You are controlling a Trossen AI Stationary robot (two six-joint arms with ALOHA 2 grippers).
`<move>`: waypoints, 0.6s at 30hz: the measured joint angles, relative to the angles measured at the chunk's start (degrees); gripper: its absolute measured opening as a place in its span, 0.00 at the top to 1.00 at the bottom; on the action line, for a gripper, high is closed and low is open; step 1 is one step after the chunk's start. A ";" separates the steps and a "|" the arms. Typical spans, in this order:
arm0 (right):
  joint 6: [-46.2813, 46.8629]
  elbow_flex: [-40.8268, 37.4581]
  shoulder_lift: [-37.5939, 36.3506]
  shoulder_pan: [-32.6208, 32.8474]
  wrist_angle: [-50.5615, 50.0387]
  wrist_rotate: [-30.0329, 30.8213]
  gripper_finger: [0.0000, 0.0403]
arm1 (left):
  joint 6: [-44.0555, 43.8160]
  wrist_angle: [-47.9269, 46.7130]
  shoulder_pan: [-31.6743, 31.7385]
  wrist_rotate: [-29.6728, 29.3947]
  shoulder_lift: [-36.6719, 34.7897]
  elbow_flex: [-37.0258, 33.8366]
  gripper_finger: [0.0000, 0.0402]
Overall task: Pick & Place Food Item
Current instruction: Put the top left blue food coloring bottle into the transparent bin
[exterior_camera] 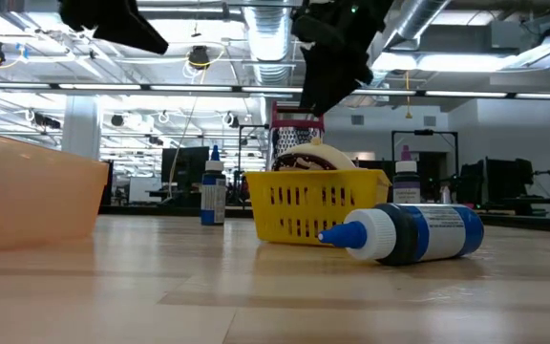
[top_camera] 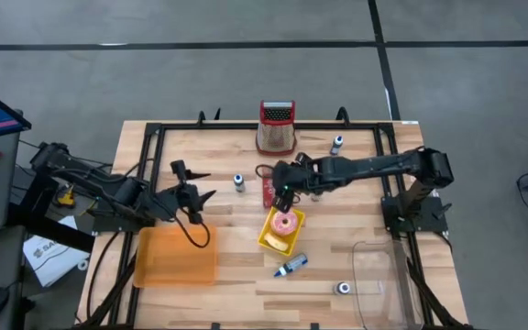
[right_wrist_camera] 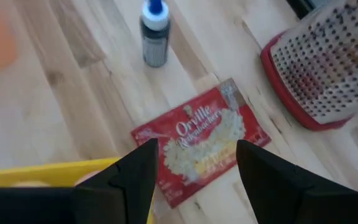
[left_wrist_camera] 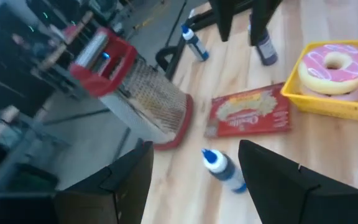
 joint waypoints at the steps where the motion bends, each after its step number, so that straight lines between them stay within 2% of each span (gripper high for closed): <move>1: -0.46 0.01 0.00 -0.30 0.22 -0.43 0.48 | -0.87 -0.47 0.31 1.66 -0.29 -0.01 0.42; 6: -2.23 0.06 -0.02 0.69 0.21 -1.61 0.48 | -0.38 3.55 2.11 3.55 -0.18 -4.07 0.42; 9: -2.23 0.06 -0.02 2.60 0.22 -1.61 0.48 | -0.32 9.44 6.29 5.53 -0.22 -7.30 0.42; 13: -1.94 0.06 -0.02 6.09 0.47 -1.50 0.48 | -1.46 14.92 14.36 15.67 0.04 -10.68 0.38; 16: -1.58 0.06 -0.02 8.92 0.44 -1.48 0.48 | -1.79 16.14 21.79 20.31 0.97 -10.84 0.33; 18: -0.97 0.06 -0.02 10.57 -0.22 -0.87 0.48 | -1.94 16.59 27.05 25.91 2.12 -10.00 0.29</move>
